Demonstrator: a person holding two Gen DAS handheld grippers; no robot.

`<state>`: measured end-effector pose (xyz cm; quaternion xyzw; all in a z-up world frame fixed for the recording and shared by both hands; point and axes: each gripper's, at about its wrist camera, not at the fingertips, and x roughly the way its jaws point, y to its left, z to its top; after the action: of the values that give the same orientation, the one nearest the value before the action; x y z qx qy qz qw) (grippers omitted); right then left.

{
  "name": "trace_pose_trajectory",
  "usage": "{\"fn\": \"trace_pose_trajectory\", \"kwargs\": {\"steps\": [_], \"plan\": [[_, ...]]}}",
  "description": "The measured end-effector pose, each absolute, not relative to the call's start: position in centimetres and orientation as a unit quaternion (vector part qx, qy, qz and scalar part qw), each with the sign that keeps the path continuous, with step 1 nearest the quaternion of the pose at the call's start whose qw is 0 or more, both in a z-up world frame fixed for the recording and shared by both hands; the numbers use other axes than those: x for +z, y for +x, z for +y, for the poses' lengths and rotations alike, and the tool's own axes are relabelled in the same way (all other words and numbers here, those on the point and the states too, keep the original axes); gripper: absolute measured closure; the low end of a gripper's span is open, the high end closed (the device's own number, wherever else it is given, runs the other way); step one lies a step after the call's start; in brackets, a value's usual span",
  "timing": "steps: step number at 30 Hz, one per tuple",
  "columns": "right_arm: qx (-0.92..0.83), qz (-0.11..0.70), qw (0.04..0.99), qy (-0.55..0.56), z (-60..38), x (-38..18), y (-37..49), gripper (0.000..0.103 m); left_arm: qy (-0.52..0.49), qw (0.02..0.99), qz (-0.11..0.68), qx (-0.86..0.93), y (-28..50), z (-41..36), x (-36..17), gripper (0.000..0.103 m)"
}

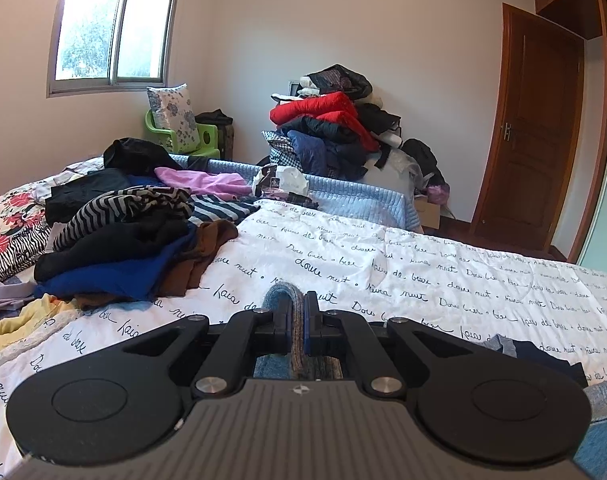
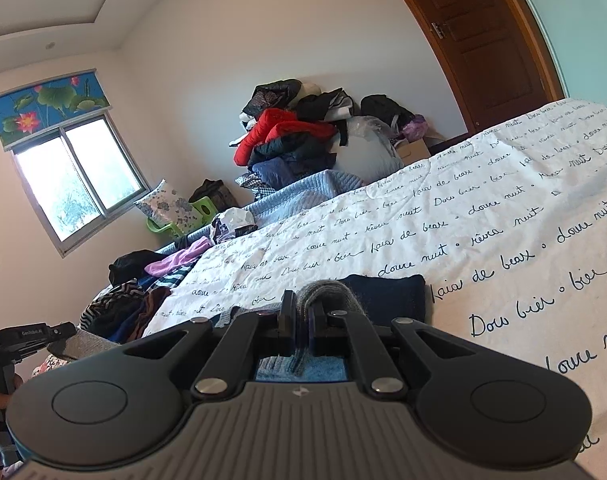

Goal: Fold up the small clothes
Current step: 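Lift the hem with both grippers and carry it over toward the collar, then lower the hem onto the folded sleeves and open both grippers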

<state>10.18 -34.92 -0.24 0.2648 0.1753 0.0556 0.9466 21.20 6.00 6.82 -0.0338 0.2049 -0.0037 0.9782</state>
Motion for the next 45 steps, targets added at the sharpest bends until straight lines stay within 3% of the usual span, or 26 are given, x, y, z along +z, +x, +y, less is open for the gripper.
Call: {"fn": "trace_pose_trajectory", "kwargs": {"steps": [23, 35, 39, 42, 44, 45], "plan": [[0.020, 0.237, 0.920, 0.312, -38.0, -4.9, 19.0, 0.097, -0.013, 0.963, 0.270, 0.010, 31.2, 3.9, 2.5, 0.096], [0.012, 0.291, 0.858, 0.423, -41.0, -8.3, 23.6, 0.094, -0.120, 0.927, 0.352, 0.046, 37.7, 6.6, -1.1, 0.092], [0.014, 0.303, 0.831, 0.465, -41.8, -9.5, 24.5, 0.091, -0.116, 0.933, 0.334, 0.063, 37.3, 7.0, -0.8, 0.087], [0.023, 0.295, 0.827, 0.478, -42.2, -9.5, 24.5, 0.077, -0.087, 0.943, 0.317, 0.057, 36.2, 6.8, 0.2, 0.069], [0.023, 0.282, 0.835, 0.473, -42.3, -8.9, 24.3, 0.056, -0.068, 0.946, 0.314, 0.046, 35.7, 6.7, 0.6, 0.061], [0.025, 0.274, 0.840, 0.468, -42.2, -8.5, 24.1, 0.050, -0.058, 0.947, 0.315, 0.038, 35.4, 6.5, 0.7, 0.057]]}}
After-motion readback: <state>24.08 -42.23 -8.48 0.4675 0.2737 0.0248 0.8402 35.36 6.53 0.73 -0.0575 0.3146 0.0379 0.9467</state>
